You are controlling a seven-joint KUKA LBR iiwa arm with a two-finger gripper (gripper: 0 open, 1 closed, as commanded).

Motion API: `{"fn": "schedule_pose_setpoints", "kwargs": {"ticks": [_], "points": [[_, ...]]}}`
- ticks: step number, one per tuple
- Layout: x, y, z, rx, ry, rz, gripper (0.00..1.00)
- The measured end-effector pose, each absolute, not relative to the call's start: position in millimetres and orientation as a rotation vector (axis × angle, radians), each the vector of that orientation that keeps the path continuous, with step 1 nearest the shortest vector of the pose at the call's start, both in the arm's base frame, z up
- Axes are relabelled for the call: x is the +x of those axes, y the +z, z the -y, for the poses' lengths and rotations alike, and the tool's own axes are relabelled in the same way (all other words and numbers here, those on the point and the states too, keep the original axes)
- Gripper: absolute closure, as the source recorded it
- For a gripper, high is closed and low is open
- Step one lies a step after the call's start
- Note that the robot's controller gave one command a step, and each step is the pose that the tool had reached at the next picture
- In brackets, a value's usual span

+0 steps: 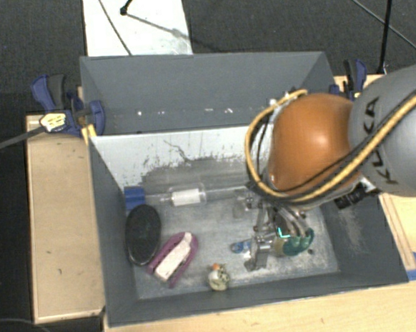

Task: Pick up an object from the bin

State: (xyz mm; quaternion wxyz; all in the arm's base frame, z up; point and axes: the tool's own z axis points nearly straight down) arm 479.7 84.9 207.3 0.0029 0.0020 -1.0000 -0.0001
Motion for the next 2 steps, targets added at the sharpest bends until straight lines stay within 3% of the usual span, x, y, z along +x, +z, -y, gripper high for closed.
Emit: {"fn": "schedule_pose_setpoints", "kwargs": {"ticks": [1, 2], "points": [[498.3, 159, -55, -0.347, 0.001, 3.121, 0.00], [489.1, 143, -53, -0.424, -0.001, 3.110, 0.00]]}}
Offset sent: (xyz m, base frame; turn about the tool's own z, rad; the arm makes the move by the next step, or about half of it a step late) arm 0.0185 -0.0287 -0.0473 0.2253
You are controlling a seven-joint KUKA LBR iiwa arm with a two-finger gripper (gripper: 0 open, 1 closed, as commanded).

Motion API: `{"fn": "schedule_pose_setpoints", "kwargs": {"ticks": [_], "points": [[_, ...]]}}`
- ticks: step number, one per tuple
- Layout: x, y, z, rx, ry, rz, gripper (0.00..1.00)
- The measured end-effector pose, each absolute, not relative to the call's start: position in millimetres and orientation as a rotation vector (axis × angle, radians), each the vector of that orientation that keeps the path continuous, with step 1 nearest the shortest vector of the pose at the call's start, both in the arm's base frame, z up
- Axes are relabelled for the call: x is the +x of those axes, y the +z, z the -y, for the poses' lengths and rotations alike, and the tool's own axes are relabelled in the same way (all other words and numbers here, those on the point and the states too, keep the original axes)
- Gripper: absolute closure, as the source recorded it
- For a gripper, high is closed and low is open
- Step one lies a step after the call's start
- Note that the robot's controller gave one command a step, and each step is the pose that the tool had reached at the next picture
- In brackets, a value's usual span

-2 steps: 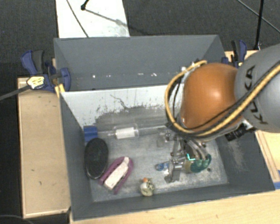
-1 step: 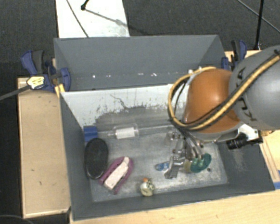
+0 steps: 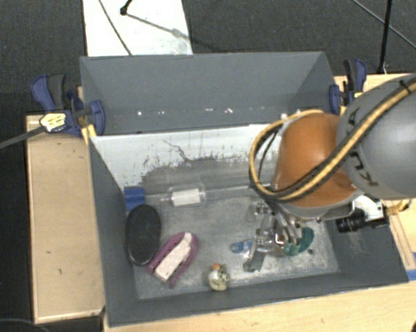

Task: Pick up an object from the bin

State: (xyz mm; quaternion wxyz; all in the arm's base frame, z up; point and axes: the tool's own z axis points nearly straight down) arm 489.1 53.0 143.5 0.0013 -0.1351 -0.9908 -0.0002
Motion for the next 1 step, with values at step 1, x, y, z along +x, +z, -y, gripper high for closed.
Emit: {"fn": "schedule_pose_setpoints", "kwargs": {"ticks": [1], "points": [[477.9, 110.6, -51.7, -0.414, 0.001, 3.111, 0.00]]}}
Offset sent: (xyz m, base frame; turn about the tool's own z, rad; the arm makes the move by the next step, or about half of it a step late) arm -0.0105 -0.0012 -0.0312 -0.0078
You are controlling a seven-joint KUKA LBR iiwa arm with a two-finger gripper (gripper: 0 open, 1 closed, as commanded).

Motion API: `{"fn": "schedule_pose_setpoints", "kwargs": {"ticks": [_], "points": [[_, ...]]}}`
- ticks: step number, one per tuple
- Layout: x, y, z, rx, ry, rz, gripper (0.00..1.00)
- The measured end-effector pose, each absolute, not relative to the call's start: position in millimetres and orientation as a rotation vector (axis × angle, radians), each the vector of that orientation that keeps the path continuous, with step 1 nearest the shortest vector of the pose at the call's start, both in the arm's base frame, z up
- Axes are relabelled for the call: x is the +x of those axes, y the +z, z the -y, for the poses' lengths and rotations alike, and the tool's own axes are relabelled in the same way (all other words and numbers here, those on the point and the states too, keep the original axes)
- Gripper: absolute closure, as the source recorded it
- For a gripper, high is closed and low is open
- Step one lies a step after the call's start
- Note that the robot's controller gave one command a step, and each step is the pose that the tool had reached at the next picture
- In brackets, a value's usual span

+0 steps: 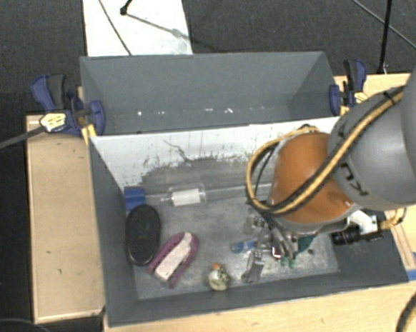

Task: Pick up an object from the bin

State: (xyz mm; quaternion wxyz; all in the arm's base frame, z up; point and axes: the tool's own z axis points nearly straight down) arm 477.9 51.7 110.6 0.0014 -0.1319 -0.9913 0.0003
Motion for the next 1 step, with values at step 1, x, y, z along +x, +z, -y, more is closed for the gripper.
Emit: {"fn": "schedule_pose_setpoints", "kwargs": {"ticks": [1], "points": [[489.7, 68.5, -53.0, -0.291, 0.001, 3.124, 0.00]]}}
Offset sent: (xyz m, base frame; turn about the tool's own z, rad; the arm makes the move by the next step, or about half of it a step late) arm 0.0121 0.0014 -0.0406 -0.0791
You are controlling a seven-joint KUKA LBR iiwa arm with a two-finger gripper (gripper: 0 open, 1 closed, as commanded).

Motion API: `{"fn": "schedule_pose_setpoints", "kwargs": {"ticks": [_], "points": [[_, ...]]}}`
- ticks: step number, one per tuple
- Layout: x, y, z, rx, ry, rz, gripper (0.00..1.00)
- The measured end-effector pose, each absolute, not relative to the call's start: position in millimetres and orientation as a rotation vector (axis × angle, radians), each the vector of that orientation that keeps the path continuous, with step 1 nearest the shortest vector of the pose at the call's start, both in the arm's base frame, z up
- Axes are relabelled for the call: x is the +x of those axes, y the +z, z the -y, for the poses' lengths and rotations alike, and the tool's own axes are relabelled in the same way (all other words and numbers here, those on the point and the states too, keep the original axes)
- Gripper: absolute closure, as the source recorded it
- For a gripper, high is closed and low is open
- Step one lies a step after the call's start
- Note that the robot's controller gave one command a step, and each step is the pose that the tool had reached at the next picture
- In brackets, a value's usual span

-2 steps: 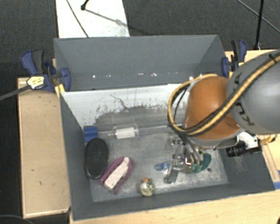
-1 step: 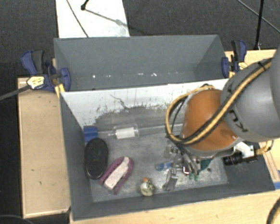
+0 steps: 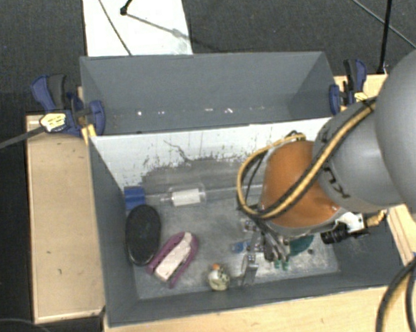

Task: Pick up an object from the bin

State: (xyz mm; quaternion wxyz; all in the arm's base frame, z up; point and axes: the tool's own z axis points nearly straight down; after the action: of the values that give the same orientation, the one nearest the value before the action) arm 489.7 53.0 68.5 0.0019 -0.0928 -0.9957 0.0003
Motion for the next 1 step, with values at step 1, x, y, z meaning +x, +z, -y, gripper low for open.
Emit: {"fn": "schedule_pose_setpoints", "kwargs": {"ticks": [1], "points": [[508.5, 70.4, -53.2, -0.027, -0.001, 3.147, 0.00]]}}
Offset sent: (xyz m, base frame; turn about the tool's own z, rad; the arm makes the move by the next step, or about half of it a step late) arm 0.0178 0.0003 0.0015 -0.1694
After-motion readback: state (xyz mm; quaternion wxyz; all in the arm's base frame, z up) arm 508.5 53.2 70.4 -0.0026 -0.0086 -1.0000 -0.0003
